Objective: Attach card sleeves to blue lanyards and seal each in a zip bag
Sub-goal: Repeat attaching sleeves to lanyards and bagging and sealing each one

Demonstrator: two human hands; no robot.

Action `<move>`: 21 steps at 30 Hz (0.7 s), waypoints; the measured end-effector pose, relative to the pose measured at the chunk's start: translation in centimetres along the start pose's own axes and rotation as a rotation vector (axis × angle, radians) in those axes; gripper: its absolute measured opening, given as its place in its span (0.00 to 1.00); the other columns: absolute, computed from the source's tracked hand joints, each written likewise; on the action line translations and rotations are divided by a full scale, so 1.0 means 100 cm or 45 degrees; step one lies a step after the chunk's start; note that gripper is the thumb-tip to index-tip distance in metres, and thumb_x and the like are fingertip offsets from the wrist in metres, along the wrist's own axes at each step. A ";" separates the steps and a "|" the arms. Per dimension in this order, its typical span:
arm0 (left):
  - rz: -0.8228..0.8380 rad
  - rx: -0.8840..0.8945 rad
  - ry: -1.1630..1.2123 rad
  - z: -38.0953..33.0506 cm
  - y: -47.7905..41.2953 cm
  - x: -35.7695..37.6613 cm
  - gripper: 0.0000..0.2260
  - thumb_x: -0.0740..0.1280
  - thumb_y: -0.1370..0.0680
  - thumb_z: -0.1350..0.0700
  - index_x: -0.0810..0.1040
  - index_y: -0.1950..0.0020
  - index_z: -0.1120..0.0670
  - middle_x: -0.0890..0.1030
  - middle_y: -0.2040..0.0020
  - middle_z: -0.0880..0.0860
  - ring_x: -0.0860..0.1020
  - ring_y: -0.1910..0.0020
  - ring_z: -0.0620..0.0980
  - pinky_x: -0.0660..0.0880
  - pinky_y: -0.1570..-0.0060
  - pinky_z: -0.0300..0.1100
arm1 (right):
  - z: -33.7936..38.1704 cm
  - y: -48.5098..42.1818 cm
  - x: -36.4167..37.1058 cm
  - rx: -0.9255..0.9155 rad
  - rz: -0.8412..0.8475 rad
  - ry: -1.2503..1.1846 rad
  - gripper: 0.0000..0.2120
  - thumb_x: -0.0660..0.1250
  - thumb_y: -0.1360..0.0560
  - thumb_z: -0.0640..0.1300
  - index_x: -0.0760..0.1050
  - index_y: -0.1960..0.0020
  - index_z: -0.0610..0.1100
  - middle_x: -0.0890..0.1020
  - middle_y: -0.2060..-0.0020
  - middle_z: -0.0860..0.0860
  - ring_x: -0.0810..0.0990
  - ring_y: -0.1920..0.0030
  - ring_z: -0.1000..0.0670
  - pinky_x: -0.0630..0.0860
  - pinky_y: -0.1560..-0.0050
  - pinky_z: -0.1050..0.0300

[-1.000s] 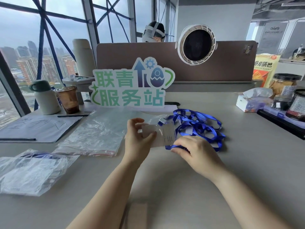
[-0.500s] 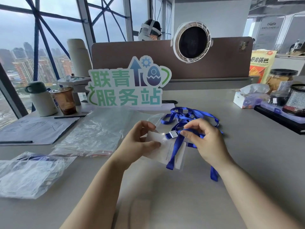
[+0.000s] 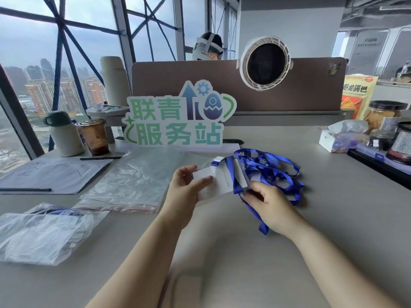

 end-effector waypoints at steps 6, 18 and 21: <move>-0.236 0.164 -0.213 -0.005 0.000 -0.018 0.18 0.75 0.30 0.62 0.70 0.50 0.48 0.74 0.51 0.50 0.76 0.61 0.49 0.74 0.64 0.41 | 0.001 0.002 0.010 -0.078 0.068 0.257 0.07 0.67 0.25 0.43 0.74 0.53 0.39 0.70 0.69 0.54 0.65 0.69 0.56 0.63 0.66 0.63; 0.073 0.284 -0.659 -0.012 0.010 0.016 0.18 0.70 0.30 0.69 0.69 0.51 0.50 0.77 0.50 0.50 0.77 0.66 0.42 0.74 0.68 0.37 | 0.033 0.011 -0.023 -0.307 -0.271 -0.001 0.10 0.72 0.30 0.34 0.76 0.58 0.48 0.81 0.63 0.56 0.79 0.60 0.60 0.72 0.56 0.73; 0.211 0.207 -0.666 -0.006 0.014 0.027 0.17 0.69 0.30 0.70 0.70 0.50 0.52 0.77 0.49 0.53 0.78 0.64 0.44 0.74 0.68 0.37 | 0.033 0.009 -0.027 -0.334 -0.298 0.021 0.09 0.72 0.30 0.35 0.77 0.58 0.48 0.81 0.61 0.56 0.78 0.58 0.58 0.71 0.54 0.71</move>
Point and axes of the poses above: each hand's wrist, its own y-axis away from the middle knuckle, its own x-axis out of the palm, z = x × y, the point moved 10 cm from there along -y, towards the middle knuckle
